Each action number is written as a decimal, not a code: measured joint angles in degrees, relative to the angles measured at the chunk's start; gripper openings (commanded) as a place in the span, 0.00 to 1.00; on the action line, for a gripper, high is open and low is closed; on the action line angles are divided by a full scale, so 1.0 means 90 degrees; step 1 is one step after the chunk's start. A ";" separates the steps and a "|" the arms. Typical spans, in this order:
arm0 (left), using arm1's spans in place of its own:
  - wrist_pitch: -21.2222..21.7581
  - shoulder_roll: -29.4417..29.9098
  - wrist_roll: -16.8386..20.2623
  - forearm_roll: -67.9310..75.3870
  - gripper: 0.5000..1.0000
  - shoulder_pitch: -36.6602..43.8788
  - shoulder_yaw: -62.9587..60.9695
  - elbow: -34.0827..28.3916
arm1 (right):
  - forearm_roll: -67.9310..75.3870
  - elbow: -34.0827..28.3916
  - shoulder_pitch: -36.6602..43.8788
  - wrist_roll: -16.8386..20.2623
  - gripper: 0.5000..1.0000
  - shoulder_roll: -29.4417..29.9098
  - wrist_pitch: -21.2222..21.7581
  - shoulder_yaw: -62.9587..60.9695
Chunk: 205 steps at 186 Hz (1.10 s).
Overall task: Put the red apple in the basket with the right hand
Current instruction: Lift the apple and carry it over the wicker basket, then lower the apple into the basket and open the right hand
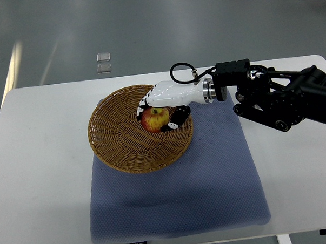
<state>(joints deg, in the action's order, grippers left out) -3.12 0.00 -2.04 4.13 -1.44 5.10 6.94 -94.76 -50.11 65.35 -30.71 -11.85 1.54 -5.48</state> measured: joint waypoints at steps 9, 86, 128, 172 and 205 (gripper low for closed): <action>0.0000 0.0000 0.0000 0.0000 1.00 -0.0001 0.0000 0.0000 | -0.0007 0.0053 -0.0087 -0.0002 0.33 0.0059 -0.0042 0.0000; 0.0002 0.0000 0.0004 0.0000 1.00 0.0004 0.0000 0.0000 | -0.0018 0.0119 -0.0330 0.0003 0.54 0.0234 -0.0209 0.0003; 0.0002 0.0000 0.0004 0.0000 1.00 0.0000 0.0000 0.0000 | 0.0009 0.0119 -0.0335 0.0004 0.70 0.0236 -0.0484 -0.0011; 0.0002 0.0000 0.0004 0.0000 1.00 0.0001 0.0000 0.0000 | 0.0030 0.0113 -0.0337 0.0004 0.77 0.0222 -0.0540 -0.0010; 0.0002 0.0000 0.0003 0.0000 1.00 0.0003 0.0000 0.0000 | 0.0032 0.0108 -0.0318 0.0002 0.80 0.0168 -0.0556 -0.0008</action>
<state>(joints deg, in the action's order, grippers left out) -3.10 0.00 -2.01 4.13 -1.41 5.10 6.94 -94.48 -49.14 62.49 -30.70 -10.34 -3.46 -5.55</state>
